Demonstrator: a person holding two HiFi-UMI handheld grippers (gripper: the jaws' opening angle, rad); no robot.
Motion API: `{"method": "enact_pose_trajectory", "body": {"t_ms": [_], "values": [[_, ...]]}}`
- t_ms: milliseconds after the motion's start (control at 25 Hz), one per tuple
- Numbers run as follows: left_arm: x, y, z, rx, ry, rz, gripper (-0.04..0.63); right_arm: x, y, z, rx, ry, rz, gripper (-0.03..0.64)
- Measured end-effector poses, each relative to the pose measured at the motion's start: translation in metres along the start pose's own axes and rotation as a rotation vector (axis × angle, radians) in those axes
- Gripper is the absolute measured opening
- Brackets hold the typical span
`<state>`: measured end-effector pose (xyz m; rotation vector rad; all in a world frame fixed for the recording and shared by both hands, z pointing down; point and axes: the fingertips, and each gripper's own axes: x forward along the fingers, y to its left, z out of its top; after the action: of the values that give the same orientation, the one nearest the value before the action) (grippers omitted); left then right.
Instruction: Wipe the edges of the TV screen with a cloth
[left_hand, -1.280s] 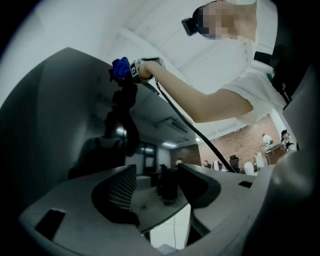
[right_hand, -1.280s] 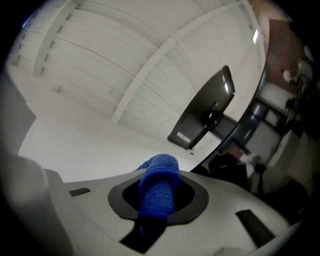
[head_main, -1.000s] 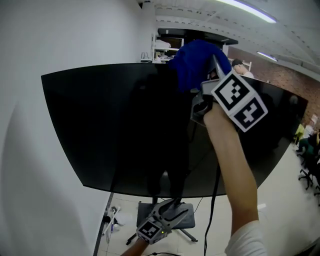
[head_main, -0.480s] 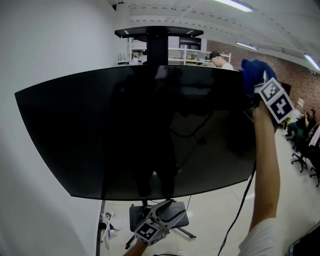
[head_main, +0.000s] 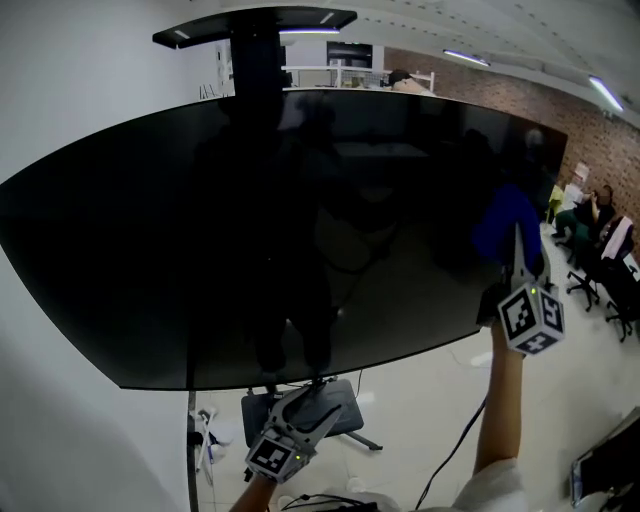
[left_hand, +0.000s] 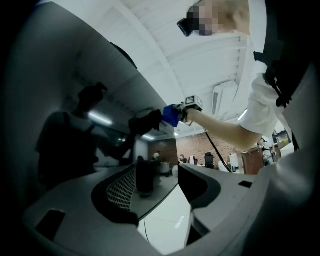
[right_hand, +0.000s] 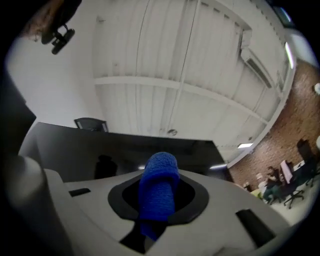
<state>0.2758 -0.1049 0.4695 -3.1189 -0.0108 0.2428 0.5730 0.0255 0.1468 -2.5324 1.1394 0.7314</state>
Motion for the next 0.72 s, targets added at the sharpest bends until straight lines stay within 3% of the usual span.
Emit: {"method": "enact_pose_trajectory", "body": {"t_ms": [160,320,520,720], "values": [[-0.013,0.035,-0.003,-0.008,-0.009,0.106,0.239,-0.062,0.067,-0.123,0.019,0.255,0.245,0.08],[-0.038,0.068,0.011,0.008,-0.003,0.225,0.239,-0.126,0.146,-0.204,0.187,0.384,0.426,0.078],[-0.073,0.094,-0.002,0.078,0.001,0.36,0.239,-0.198,0.218,-0.265,0.349,0.489,0.498,0.078],[-0.087,0.094,-0.006,0.065,0.017,0.418,0.239,-0.232,0.259,-0.296,0.312,0.571,0.581,0.075]]}}
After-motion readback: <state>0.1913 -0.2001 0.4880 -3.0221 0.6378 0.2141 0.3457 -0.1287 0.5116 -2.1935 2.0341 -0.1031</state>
